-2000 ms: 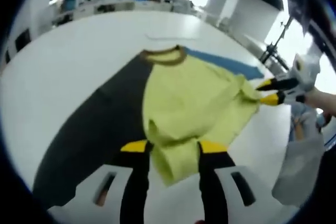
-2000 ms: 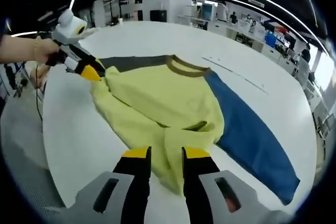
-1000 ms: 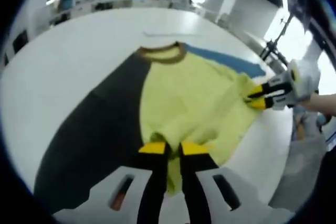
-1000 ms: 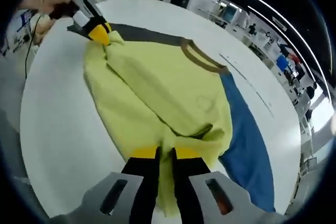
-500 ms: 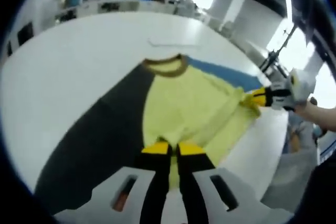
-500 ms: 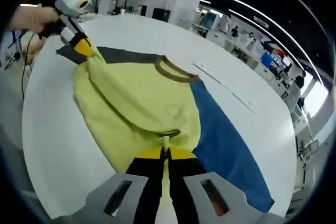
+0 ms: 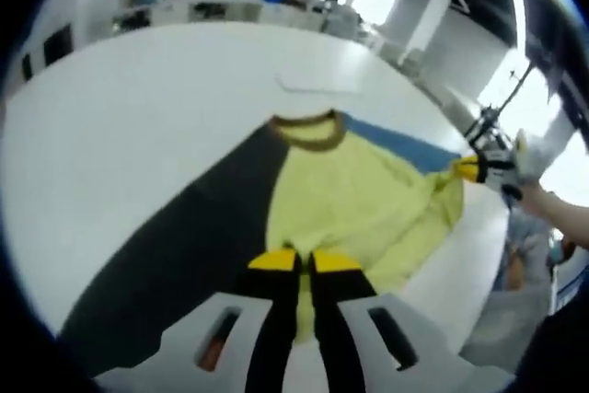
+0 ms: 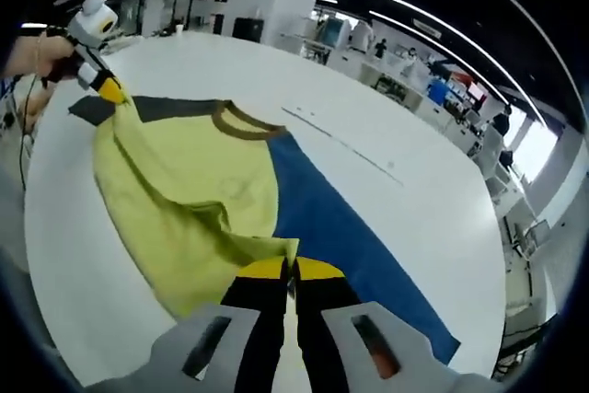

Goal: Fold the garment on the visible template until the final outline fits inside the template.

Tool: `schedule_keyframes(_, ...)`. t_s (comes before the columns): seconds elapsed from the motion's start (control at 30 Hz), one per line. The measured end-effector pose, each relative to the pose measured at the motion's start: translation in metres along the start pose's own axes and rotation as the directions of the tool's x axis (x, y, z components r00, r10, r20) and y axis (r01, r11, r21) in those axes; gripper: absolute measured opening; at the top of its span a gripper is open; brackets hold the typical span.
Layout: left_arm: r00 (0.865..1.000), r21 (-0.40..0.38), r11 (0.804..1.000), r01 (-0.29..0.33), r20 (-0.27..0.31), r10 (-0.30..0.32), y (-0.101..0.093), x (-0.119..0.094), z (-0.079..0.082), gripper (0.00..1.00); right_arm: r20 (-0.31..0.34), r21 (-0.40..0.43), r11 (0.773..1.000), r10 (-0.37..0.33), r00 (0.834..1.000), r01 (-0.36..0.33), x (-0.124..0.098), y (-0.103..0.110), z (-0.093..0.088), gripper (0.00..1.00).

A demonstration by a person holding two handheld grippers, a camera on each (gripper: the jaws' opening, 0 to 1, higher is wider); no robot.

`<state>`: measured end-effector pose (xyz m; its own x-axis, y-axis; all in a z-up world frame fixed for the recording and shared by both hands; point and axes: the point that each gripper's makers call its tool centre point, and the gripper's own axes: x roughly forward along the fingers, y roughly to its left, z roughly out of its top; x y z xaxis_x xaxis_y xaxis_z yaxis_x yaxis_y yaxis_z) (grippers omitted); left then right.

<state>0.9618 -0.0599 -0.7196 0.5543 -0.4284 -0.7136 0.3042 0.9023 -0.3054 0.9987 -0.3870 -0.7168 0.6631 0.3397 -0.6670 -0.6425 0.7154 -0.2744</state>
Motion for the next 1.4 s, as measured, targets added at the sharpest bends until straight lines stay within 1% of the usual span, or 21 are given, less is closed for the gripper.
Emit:
schedule_keyframes(0.1, 1.0, -0.026, 1.0, -0.006, -0.008, 0.006, 0.005, -0.001, -0.002, 0.0, 0.001, 0.021, 1.0, 0.0, 1.0, 0.0, 0.001, -0.002, -0.002, 0.03)
schedule_keyframes(0.17, 1.0, -0.059, 0.998, 0.002, -0.014, -0.003, 0.008, -0.001, -0.004, 0.0, -0.001, 0.029, 1.0, -0.001, 1.0, 0.001, 0.002, -0.003, -0.003, 0.03)
schedule_keyframes(0.2, 1.0, -0.079, 0.997, 0.011, -0.014, -0.013, 0.007, -0.002, -0.004, 0.0, -0.001, 0.032, 0.999, 0.0, 1.0, 0.0, 0.002, -0.003, -0.003, 0.03)
schedule_keyframes(0.27, 0.999, -0.145, 0.989, 0.042, -0.011, -0.044, 0.004, -0.005, -0.002, 0.0, 0.008, 0.041, 0.999, 0.001, 1.0, -0.002, 0.001, -0.003, -0.001, 0.03)
schedule_keyframes(0.3, 0.998, -0.186, 0.981, 0.055, -0.018, -0.06, 0.003, -0.008, -0.002, 0.0, 0.012, 0.047, 0.999, 0.002, 1.0, -0.003, 0.0, -0.004, 0.0, 0.03)
schedule_keyframes(0.33, 0.997, -0.199, 0.978, 0.069, -0.016, -0.074, 0.002, -0.01, -0.001, 0.0, 0.022, 0.054, 0.999, 0.001, 1.0, -0.003, -0.001, -0.006, 0.002, 0.03)
schedule_keyframes(0.47, 0.995, -0.242, 0.965, 0.1, 0.025, -0.097, -0.002, -0.027, 0.012, 0.0, 0.062, 0.069, 0.998, -0.006, 0.998, 0.002, -0.01, -0.012, 0.013, 0.03)
schedule_keyframes(0.57, 0.991, -0.29, 0.948, 0.13, 0.081, -0.111, -0.008, -0.043, 0.024, 0.0, 0.103, 0.077, 0.997, -0.019, 0.995, 0.012, -0.021, -0.019, 0.025, 0.03)
schedule_keyframes(0.6, 0.988, -0.31, 0.94, 0.143, 0.107, -0.115, -0.011, -0.05, 0.029, 0.0, 0.128, 0.085, 0.996, -0.022, 0.991, 0.011, -0.026, -0.021, 0.031, 0.03)
schedule_keyframes(0.67, 0.986, -0.316, 0.937, 0.149, 0.124, -0.115, -0.012, -0.058, 0.033, 0.0, 0.163, 0.082, 0.997, -0.025, 0.986, 0.012, -0.034, -0.025, 0.042, 0.03)
schedule_keyframes(0.77, 0.982, -0.303, 0.941, 0.153, 0.15, -0.112, -0.017, -0.073, 0.038, 0.0, 0.201, 0.079, 0.997, -0.028, 0.979, 0.012, -0.046, -0.027, 0.055, 0.03)
schedule_keyframes(0.8, 0.981, -0.299, 0.941, 0.156, 0.159, -0.112, -0.02, -0.079, 0.041, 0.0, 0.223, 0.071, 0.997, -0.027, 0.974, 0.011, -0.052, -0.027, 0.061, 0.03)
schedule_keyframes(0.9, 0.976, -0.291, 0.942, 0.164, 0.185, -0.113, -0.025, -0.093, 0.045, 0.0, 0.256, 0.065, 0.998, -0.025, 0.966, 0.008, -0.064, -0.028, 0.071, 0.03)
schedule_keyframes(0.93, 0.976, -0.29, 0.943, 0.164, 0.189, -0.112, -0.026, -0.097, 0.046, 0.0, 0.27, 0.069, 0.998, -0.022, 0.963, 0.003, -0.067, -0.028, 0.074, 0.03)
schedule_keyframes(0.97, 0.973, -0.284, 0.945, 0.164, 0.205, -0.107, -0.029, -0.107, 0.049, 0.0, 0.301, 0.075, 0.997, -0.012, 0.954, -0.011, -0.075, -0.028, 0.081, 0.03)
schedule_keyframes(1.03, 0.968, -0.276, 0.947, 0.167, 0.228, -0.104, -0.033, -0.117, 0.053, 0.0, 0.318, 0.077, 0.997, -0.007, 0.948, -0.019, -0.082, -0.029, 0.084, 0.03)
schedule_keyframes(1.17, 0.959, -0.262, 0.949, 0.174, 0.264, -0.103, -0.04, -0.135, 0.064, 0.0, 0.354, 0.05, 0.998, 0.014, 0.935, -0.034, -0.095, -0.029, 0.096, 0.03)
schedule_keyframes(1.27, 0.957, -0.242, 0.955, 0.17, 0.274, -0.101, -0.044, -0.143, 0.071, 0.0, 0.378, 0.03, 0.999, 0.027, 0.925, -0.042, -0.105, -0.03, 0.104, 0.03)
schedule_keyframes(1.37, 0.955, -0.232, 0.957, 0.172, 0.278, -0.105, -0.048, -0.15, 0.075, 0.0, 0.398, 0.013, 0.999, 0.037, 0.917, -0.046, -0.114, -0.031, 0.11, 0.03)
schedule_keyframes(1.4, 0.955, -0.222, 0.96, 0.172, 0.277, -0.107, -0.051, -0.154, 0.076, 0.0, 0.403, -0.012, 0.999, 0.05, 0.914, -0.049, -0.119, -0.03, 0.112, 0.03)
